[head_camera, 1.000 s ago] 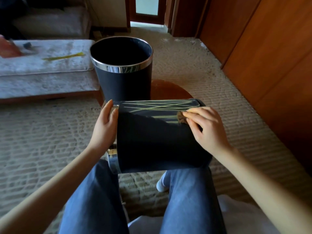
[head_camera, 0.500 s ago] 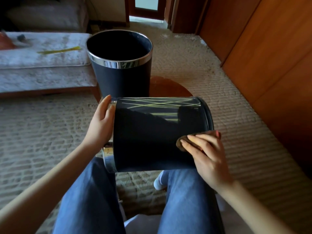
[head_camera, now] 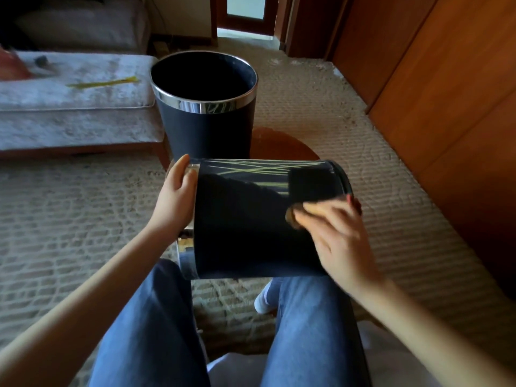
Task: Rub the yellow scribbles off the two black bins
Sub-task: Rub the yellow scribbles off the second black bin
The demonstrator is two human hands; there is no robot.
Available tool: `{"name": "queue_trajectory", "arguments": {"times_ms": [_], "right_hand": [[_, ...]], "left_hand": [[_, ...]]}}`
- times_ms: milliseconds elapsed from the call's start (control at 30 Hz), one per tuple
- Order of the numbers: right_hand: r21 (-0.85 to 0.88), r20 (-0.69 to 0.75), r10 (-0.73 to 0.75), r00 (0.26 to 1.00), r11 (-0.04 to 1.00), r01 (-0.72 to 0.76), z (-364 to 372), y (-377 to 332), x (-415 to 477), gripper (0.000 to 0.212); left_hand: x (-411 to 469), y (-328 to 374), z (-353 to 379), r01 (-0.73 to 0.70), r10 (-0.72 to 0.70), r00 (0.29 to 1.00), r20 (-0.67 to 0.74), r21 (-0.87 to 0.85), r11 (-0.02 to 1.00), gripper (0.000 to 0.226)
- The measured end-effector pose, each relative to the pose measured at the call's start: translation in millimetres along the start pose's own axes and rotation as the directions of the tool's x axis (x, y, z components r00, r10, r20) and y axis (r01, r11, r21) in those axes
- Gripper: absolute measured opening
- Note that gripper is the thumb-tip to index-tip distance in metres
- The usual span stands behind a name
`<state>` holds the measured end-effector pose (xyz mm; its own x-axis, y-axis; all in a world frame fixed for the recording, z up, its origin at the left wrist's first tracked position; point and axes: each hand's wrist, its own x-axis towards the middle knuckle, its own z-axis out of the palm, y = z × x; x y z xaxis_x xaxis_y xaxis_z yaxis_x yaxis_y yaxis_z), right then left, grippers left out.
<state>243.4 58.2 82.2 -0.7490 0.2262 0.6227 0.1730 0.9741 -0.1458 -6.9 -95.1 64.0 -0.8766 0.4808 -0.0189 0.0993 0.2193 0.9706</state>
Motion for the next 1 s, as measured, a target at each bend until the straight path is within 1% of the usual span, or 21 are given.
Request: {"name": "queue_trajectory", "arguments": {"times_ms": [67,133,233,300,367,400,433,500,567,600,667,700,733,800,867,1000], "right_hand": [[-0.02,0.008,-0.073,0.997,0.997,0.073,-2.2,-8.8,-24.0,0.025],[-0.031,0.013,-0.111,0.994,0.993,0.111,0.5,-6.2,-19.3,0.026],[-0.015,0.041,-0.038,0.998,0.999,0.039,12.9,-3.0,27.6,0.03],[-0.011,0.128,0.008,0.992,1.0,-0.007,24.3,4.1,67.6,0.031],[0.0,0.232,0.057,0.971,0.998,-0.059,30.2,10.0,99.9,0.027],[-0.001,0.256,0.067,0.964,0.998,-0.069,30.8,10.8,107.6,0.025],[-0.008,0.251,0.067,0.966,0.998,-0.067,29.9,9.7,107.8,0.025],[-0.037,0.162,0.044,0.986,0.999,-0.039,22.9,0.5,85.7,0.027],[-0.007,0.082,0.012,0.997,1.0,-0.011,13.0,-13.3,43.7,0.026],[0.008,0.068,-0.024,0.997,1.0,0.024,8.4,-18.7,21.3,0.026],[-0.015,0.074,-0.138,0.988,0.99,0.14,2.2,-23.5,-10.2,0.026],[-0.037,0.075,-0.188,0.979,0.981,0.191,2.4,-22.2,-16.6,0.024],[-0.048,0.059,-0.209,0.976,0.976,0.212,4.4,-20.5,-16.0,0.023],[-0.044,0.009,-0.17,0.985,0.984,0.17,11.5,-22.4,2.6,0.027],[-0.032,0.011,-0.114,0.993,0.993,0.115,23.5,-25.0,33.4,0.029],[-0.006,0.172,0.002,0.985,1.0,-0.001,45.9,-15.5,100.3,0.03]], "left_hand": [[-2.2,-2.1,-0.9,-0.016,0.016,1.0,0.006,-0.004,1.0,0.045],[-7.1,-5.2,-1.6,-0.038,0.038,0.999,0.003,-0.007,0.999,0.045],[-15.4,-5.2,-3.0,-0.041,0.041,0.999,-0.007,-0.003,0.999,0.044],[-18.6,-1.4,-2.4,-0.043,0.043,0.999,-0.009,-0.004,0.999,0.045],[-19.4,3.7,-1.3,-0.039,0.039,0.999,-0.014,0.008,0.999,0.045],[-18.9,5.8,-1.0,-0.032,0.032,0.999,-0.021,0.015,0.999,0.045],[-18.0,7.8,-0.5,-0.028,0.028,0.999,-0.024,0.018,0.999,0.045],[-15.2,9.8,1.7,-0.018,0.018,1.0,-0.024,0.012,1.0,0.045],[-10.8,9.4,2.3,-0.006,0.006,1.0,-0.02,-0.001,1.0,0.045],[-9.3,8.3,2.2,-0.002,0.002,1.0,-0.019,-0.014,1.0,0.045],[-10.8,6.3,1.2,-0.009,0.009,1.0,-0.013,-0.025,1.0,0.045],[-14.1,5.8,0.6,-0.018,0.018,1.0,-0.012,-0.02,1.0,0.045],[-18.1,4.7,0.2,-0.031,0.031,0.999,-0.011,-0.01,0.999,0.045],[-27.4,2.3,-1.4,-0.059,0.059,0.998,-0.009,0.009,0.998,0.045],[-34.2,-0.6,-3.1,-0.079,0.079,0.997,-0.013,0.012,0.997,0.045],[-37.0,0.1,-3.8,-0.079,0.079,0.997,-0.003,0.009,0.997,0.046]]}}
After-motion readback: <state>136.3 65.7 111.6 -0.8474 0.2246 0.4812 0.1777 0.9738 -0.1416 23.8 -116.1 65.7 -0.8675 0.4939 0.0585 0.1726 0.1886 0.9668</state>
